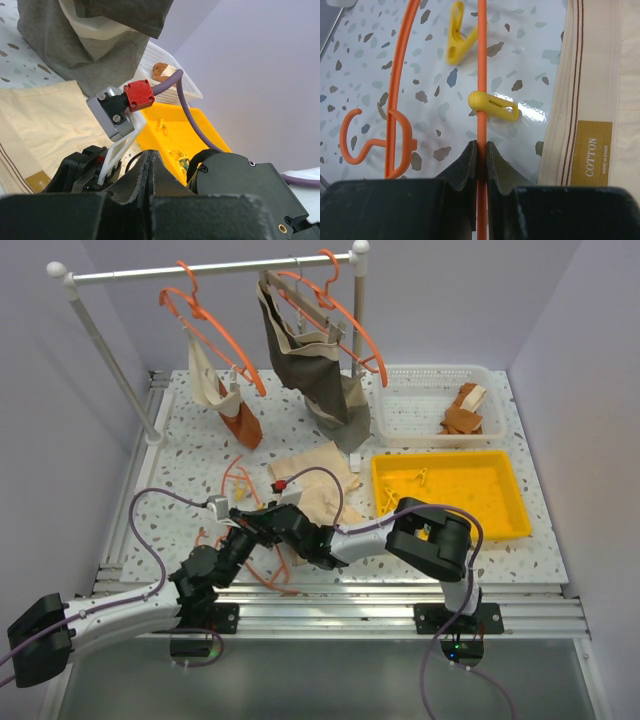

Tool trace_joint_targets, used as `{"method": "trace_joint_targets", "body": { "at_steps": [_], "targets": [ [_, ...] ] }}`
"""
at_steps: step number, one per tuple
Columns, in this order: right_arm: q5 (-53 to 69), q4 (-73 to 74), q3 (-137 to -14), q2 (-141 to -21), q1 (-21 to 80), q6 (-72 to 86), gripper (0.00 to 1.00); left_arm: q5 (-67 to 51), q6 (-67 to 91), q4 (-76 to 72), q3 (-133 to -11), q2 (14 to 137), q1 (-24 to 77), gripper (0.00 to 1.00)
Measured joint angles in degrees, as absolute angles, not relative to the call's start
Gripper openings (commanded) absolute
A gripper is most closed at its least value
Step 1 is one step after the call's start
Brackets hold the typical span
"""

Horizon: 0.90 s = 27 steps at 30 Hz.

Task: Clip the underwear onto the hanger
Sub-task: Pick up the clamp at the center of the board.

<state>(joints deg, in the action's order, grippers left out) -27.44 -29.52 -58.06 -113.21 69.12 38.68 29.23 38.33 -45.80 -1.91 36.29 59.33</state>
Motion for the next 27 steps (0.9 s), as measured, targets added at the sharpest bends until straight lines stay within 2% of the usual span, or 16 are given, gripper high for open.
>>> {"method": "trace_joint_targets", "body": {
  "at_steps": [4, 6, 7, 11, 14, 16, 19, 20, 23, 27],
  "targets": [
    [-27.5, -30.3, -58.1, -113.3, 69.1, 38.7, 0.00, 29.0, 38.4, -45.8, -1.9, 35.9, 59.3, 0.00],
    [-27.6, -30.6, -58.1, -113.3, 69.1, 38.7, 0.08, 29.0, 38.4, -45.8, -1.9, 35.7, 59.3, 0.00],
    [-27.8, -30.9, -58.1, -113.3, 69.1, 38.7, 0.17, 29.0, 38.4, -45.7, -1.9, 35.6, 59.3, 0.00],
    [-28.6, -31.9, -57.5, -113.1, 69.1, 38.3, 0.41, 29.2, 38.5, -45.3, -1.9, 34.9, 59.3, 0.00],
    [-29.0, -32.3, -56.2, -112.1, 69.1, 37.0, 0.50, 30.4, 39.3, -43.6, -1.9, 33.5, 59.3, 0.00],
    [-29.0, -32.6, -55.6, -111.4, 69.1, 36.1, 0.52, 31.7, 40.0, -41.8, -1.9, 32.1, 59.3, 0.00],
    [-28.7, -33.6, -54.9, -110.7, 69.1, 34.8, 0.55, 33.5, 41.2, -39.3, -1.9, 30.1, 59.1, 0.23],
    [-28.3, -34.4, -54.5, -110.4, 69.1, 34.2, 0.55, 34.0, 41.7, -38.5, -1.9, 29.8, 58.9, 0.41],
    [-26.7, -35.8, -52.7, -110.3, 68.8, 31.6, 0.56, 32.7, 43.9, -38.1, -2.3, 29.1, 59.2, 0.65],
    [-23.8, -36.0, -51.7, -109.8, 68.2, 27.2, 0.54, 32.6, 45.7, -37.6, -2.4, 28.5, 58.9, 0.75]
  ]
}}
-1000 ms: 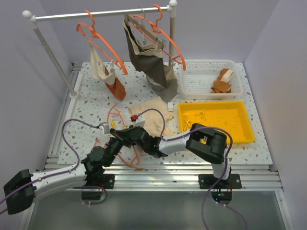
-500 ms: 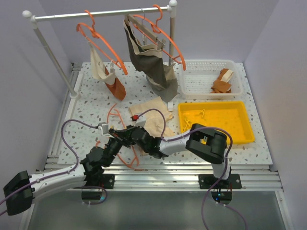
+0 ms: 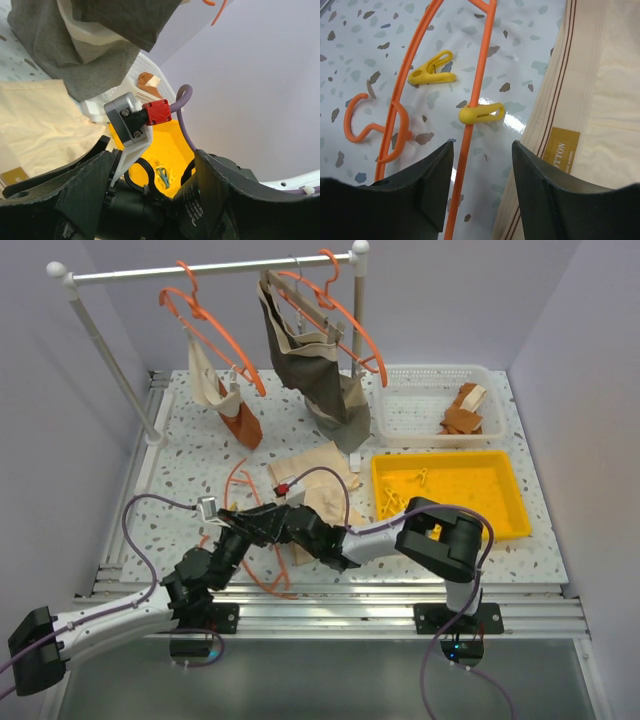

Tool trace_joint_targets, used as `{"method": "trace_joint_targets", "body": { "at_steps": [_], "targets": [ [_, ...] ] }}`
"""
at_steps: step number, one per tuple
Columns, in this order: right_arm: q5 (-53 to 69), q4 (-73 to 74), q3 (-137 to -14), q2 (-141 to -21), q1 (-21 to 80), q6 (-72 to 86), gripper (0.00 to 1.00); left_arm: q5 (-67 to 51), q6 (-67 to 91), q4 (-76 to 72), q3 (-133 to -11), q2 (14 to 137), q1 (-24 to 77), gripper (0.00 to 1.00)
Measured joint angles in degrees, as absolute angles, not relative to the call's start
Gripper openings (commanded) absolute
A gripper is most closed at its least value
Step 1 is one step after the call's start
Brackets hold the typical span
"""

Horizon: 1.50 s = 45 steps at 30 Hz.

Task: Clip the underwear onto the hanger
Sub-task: Pick up the clamp at the center of the board.

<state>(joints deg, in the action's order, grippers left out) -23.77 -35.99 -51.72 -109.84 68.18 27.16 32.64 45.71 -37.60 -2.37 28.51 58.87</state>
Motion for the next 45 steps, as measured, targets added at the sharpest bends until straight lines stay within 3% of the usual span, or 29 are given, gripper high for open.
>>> {"method": "trace_joint_targets", "body": {
  "at_steps": [4, 6, 15, 21, 26, 31, 43, 45],
  "targets": [
    [-22.9, -34.6, -51.8, -107.5, 67.7, 23.5, 0.54, 29.4, 46.3, -38.2, -2.6, 26.1, 57.8, 0.87],
    [-23.1, -33.5, -52.0, -106.4, 67.4, 21.4, 0.55, 25.7, 46.8, -38.8, -2.9, 25.5, 55.7, 1.00],
    [-23.3, -25.3, -57.1, -106.0, 65.8, 13.9, 0.64, 21.1, 47.4, -32.2, -4.1, 20.8, 50.4, 1.00],
    [-22.1, -22.6, -60.4, -106.5, 66.3, 11.8, 0.70, 23.3, 48.2, -18.4, -5.4, 6.9, 50.4, 1.00],
    [-18.7, -23.1, -60.7, -105.8, 64.7, 13.5, 0.72, 36.6, 45.1, -1.8, -9.2, 2.8, 47.5, 1.00],
    [-16.2, -24.3, -60.7, -104.8, 61.8, 14.3, 0.73, 40.2, 40.6, 8.8, -14.5, 7.6, 47.3, 1.00],
    [1.4, -25.4, -64.3, -104.0, 63.3, 11.9, 0.66, 56.2, 44.5, 27.6, -25.4, 12.4, 47.3, 1.00],
    [4.6, -25.7, -66.0, -106.1, 63.6, 11.3, 0.60, 58.1, 46.9, 30.3, -25.4, 11.9, 47.3, 1.00]
  ]
}}
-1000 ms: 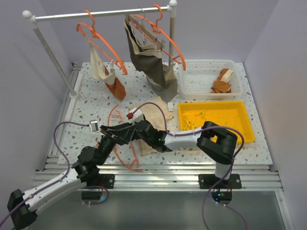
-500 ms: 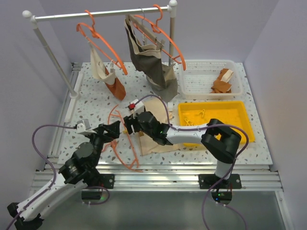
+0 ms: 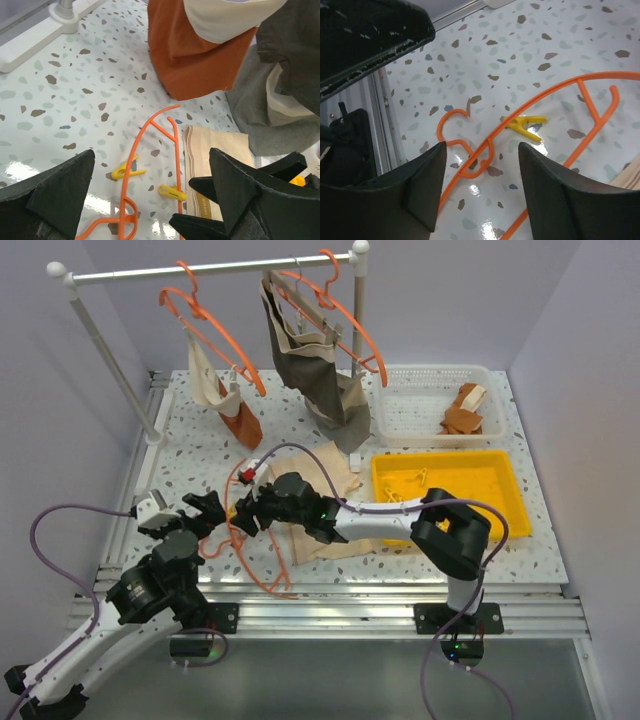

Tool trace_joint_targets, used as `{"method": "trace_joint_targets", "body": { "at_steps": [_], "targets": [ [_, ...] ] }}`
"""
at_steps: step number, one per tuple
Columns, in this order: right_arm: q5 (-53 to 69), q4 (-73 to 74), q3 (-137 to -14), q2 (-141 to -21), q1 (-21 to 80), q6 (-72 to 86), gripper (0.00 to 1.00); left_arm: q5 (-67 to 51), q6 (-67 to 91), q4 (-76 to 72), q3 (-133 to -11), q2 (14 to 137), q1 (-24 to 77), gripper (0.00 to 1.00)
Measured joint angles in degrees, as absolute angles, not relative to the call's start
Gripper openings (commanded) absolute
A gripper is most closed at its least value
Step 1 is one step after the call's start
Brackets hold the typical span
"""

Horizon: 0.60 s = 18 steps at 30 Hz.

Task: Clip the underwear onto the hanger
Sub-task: Pick up the clamp at the center of the board.

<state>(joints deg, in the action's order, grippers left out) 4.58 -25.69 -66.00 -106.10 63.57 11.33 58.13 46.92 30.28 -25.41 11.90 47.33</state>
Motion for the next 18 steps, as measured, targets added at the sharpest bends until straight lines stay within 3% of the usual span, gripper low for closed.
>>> {"method": "trace_joint_targets", "body": {
  "at_steps": [6, 18],
  "targets": [
    [10.5, -23.4, -71.4, -112.6, 63.3, 8.7, 0.53, 60.2, 49.0, 33.1, -25.4, 12.8, 47.3, 1.00],
    [13.1, -16.7, -79.0, -120.6, 58.8, 6.8, 0.53, 60.1, 48.9, 33.8, -24.8, 9.6, 47.3, 1.00]
  ]
}}
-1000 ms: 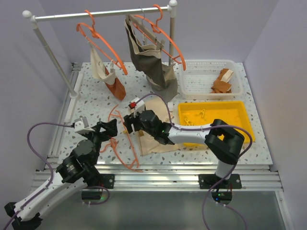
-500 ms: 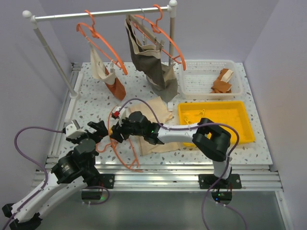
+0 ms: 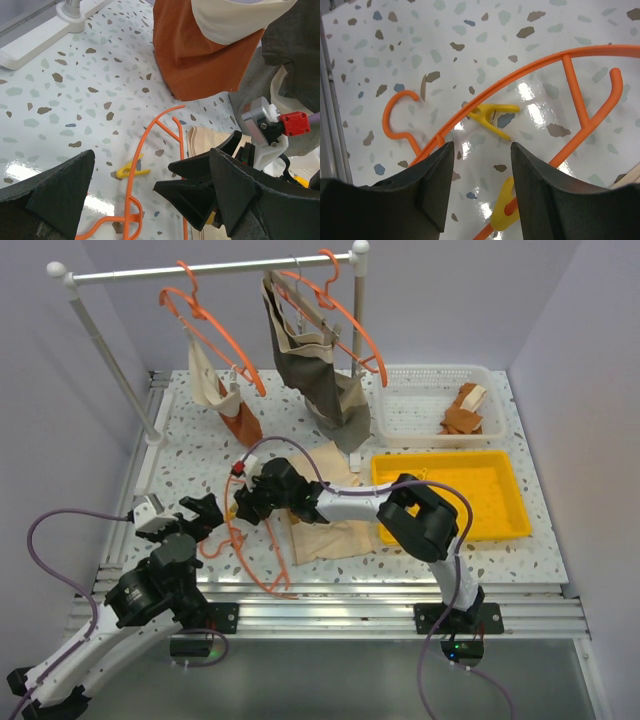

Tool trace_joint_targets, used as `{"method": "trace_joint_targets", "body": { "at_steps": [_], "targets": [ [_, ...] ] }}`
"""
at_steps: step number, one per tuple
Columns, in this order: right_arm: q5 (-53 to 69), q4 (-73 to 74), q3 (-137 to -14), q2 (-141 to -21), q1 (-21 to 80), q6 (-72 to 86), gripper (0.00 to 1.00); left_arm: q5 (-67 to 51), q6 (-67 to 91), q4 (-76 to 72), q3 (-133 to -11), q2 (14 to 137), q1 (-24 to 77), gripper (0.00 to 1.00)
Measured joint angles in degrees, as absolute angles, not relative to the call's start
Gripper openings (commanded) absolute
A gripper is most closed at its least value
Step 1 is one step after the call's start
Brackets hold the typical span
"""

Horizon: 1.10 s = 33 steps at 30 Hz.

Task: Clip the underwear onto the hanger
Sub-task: Pick up the clamp at the center of the board.

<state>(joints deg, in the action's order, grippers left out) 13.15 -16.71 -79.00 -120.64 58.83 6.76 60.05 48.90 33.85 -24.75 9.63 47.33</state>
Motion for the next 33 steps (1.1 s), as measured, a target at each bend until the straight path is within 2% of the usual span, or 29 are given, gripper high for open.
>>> {"method": "trace_joint_targets", "body": {
  "at_steps": [19, 33],
  "targets": [
    [16.4, -4.3, -88.9, -126.0, 58.9, -7.7, 0.52, 58.5, 48.2, 33.3, -23.7, 6.9, 47.4, 1.00],
    [15.9, -0.8, -92.7, -130.1, 60.0, -13.3, 0.51, 58.3, 47.5, 33.1, -23.5, 4.8, 48.8, 1.00]
  ]
}}
